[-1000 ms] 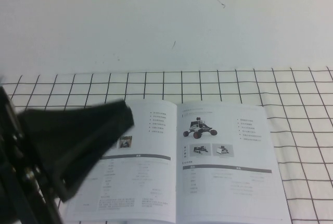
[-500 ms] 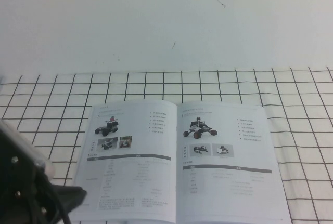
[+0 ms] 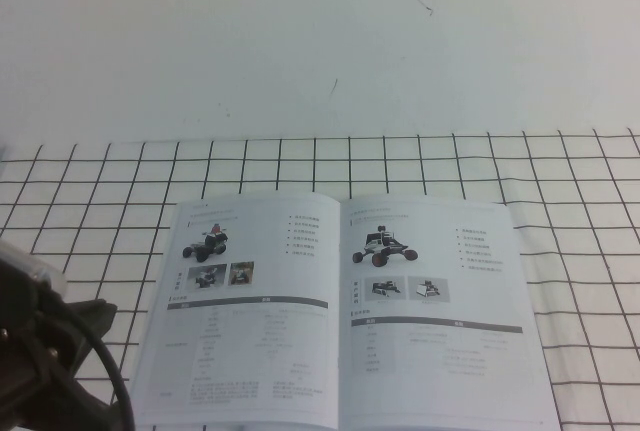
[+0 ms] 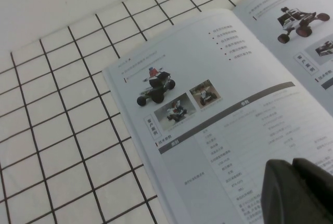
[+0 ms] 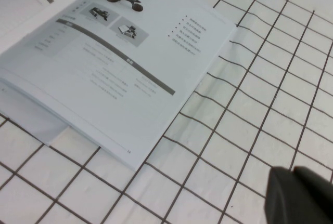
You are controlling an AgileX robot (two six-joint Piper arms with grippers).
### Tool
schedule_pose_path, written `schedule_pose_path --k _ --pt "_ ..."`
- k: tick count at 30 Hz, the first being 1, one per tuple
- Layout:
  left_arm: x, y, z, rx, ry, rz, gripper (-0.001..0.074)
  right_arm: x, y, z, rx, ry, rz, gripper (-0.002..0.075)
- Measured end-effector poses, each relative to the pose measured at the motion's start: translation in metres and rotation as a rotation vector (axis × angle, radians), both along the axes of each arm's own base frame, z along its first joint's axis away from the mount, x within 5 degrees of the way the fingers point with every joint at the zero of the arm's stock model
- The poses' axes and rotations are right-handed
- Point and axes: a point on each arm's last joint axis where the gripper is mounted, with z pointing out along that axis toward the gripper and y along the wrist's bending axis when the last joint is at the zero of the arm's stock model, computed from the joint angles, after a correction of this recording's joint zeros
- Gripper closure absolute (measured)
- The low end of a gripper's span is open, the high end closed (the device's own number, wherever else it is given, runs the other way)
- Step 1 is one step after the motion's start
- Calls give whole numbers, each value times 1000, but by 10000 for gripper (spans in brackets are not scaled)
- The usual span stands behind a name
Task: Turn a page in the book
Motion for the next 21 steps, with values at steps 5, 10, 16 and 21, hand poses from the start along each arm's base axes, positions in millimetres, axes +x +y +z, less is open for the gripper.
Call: schedule_pose_path --k 5,10,16,21 --pt "0 1 -1 4 11 6 737 0 0 0 -1 2 0 726" --pt "-1 1 -1 5 17 9 737 0 0 0 -1 2 0 726" --pt "-1 1 -1 4 18 9 737 0 0 0 -1 2 0 726" --pt "-1 1 -2 11 17 10 737 0 0 -1 -2 4 0 726"
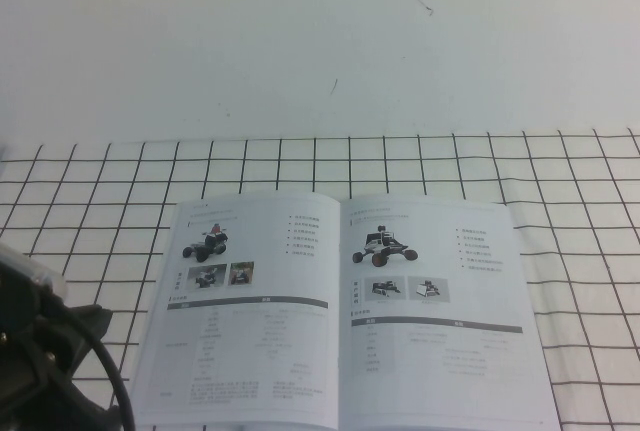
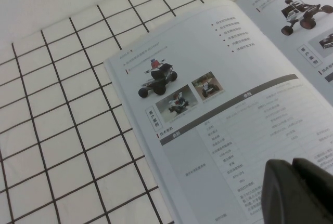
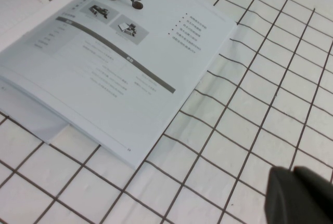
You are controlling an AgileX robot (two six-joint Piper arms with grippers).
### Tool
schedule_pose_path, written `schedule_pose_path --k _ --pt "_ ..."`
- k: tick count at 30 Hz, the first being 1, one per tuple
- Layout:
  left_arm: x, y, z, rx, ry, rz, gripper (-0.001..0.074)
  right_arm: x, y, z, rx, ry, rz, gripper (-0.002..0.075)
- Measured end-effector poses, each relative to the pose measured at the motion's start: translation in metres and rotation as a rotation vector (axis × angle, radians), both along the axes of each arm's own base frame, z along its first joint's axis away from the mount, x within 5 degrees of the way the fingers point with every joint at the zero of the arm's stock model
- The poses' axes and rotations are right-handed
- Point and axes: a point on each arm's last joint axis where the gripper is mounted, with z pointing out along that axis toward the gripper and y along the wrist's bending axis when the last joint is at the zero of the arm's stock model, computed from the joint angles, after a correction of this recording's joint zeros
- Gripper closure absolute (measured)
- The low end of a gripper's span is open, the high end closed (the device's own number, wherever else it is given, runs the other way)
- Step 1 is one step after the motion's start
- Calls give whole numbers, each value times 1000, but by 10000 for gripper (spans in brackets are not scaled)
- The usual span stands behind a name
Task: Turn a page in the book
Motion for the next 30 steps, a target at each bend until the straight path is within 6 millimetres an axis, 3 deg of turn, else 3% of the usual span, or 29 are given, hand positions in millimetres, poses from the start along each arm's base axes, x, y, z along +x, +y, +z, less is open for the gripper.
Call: schedule_pose_path --k 5,12,17,21,30 --pt "-2 7 -8 65 -29 11 737 0 0 0 0 0 0 726" --pt "-28 32 -9 -244 -80 203 737 0 0 0 -1 1 0 726" --pt "-49 49 -14 -275 -201 271 737 0 0 0 -1 1 0 726" --pt "-61 55 -33 -253 -247 315 737 0 0 0 -1 1 0 726" --pt "-70 60 -95 -201 -330 380 737 0 0 0 -1 1 0 726"
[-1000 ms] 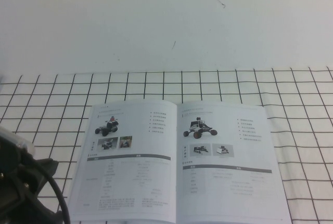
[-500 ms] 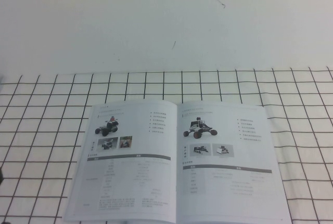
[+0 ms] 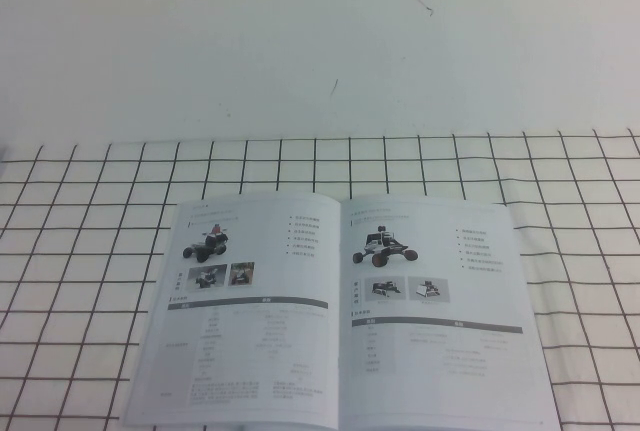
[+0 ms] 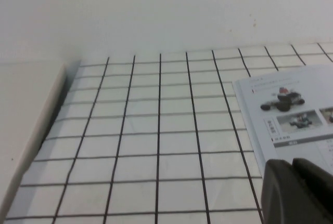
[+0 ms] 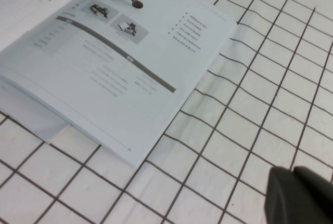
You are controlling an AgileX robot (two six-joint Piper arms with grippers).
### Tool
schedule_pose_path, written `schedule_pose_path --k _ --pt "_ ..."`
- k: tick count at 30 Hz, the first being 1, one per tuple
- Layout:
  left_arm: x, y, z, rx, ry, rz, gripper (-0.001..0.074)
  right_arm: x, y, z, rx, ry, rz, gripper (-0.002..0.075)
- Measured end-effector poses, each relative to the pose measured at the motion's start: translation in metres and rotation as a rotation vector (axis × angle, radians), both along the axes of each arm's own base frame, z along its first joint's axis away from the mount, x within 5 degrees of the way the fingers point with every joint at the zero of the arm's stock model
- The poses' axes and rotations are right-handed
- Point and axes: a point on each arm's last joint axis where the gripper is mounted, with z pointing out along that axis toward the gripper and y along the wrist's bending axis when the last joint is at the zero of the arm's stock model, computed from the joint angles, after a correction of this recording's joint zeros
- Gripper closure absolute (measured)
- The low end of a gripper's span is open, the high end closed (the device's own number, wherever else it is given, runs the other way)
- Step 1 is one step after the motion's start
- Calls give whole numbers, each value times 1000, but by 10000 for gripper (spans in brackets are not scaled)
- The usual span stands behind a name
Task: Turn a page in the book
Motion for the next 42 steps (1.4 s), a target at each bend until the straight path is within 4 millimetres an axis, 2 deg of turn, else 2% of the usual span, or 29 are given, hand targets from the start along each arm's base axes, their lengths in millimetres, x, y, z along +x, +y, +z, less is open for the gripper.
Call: schedule_pose_path --k 3,6,42 --pt "1 -1 -14 -20 41 -2 737 0 0 0 1 1 0 726" --pt "0 -1 -17 -22 64 -3 737 0 0 -1 0 3 0 726" --pt "0 -1 -18 -16 79 -5 738 0 -1 0 -13 -10 -4 727"
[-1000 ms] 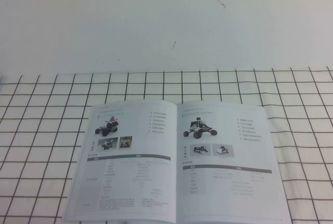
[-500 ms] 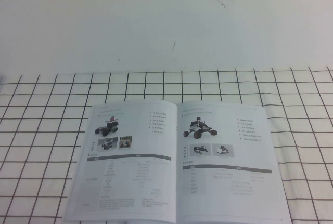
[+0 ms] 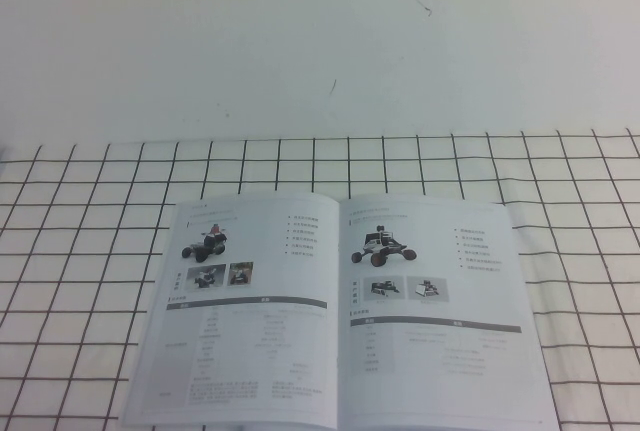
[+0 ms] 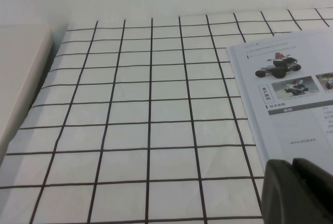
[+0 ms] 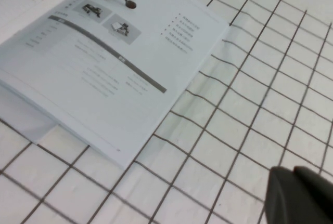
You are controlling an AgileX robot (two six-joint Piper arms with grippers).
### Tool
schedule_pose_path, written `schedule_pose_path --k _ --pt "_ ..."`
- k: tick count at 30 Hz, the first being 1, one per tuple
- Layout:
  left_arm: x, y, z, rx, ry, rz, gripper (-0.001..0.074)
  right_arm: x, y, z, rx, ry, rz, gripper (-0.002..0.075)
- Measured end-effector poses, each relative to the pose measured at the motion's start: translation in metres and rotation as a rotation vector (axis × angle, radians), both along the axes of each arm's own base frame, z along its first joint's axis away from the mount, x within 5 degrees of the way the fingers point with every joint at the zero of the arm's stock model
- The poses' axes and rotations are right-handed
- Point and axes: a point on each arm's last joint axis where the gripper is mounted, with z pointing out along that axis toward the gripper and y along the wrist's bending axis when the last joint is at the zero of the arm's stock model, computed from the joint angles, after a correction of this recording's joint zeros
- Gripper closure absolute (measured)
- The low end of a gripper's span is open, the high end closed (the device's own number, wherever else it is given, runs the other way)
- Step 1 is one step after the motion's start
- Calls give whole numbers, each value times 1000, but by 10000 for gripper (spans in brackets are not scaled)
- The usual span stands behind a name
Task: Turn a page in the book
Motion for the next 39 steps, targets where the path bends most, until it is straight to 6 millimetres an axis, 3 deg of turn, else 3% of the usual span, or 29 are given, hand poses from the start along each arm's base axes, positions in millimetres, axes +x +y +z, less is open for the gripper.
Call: schedule_pose_path --k 6,14,23,39 --pt "0 0 0 -2 0 0 738 5 -7 -10 18 -165 -142 727" --pt "0 0 0 -2 0 0 738 -9 -22 -56 67 -293 -431 727" --pt "0 0 0 -2 1 0 738 -6 -20 -95 47 -203 -398 727" --pt "0 0 0 -1 2 0 738 -5 -19 -95 56 -232 -376 727"
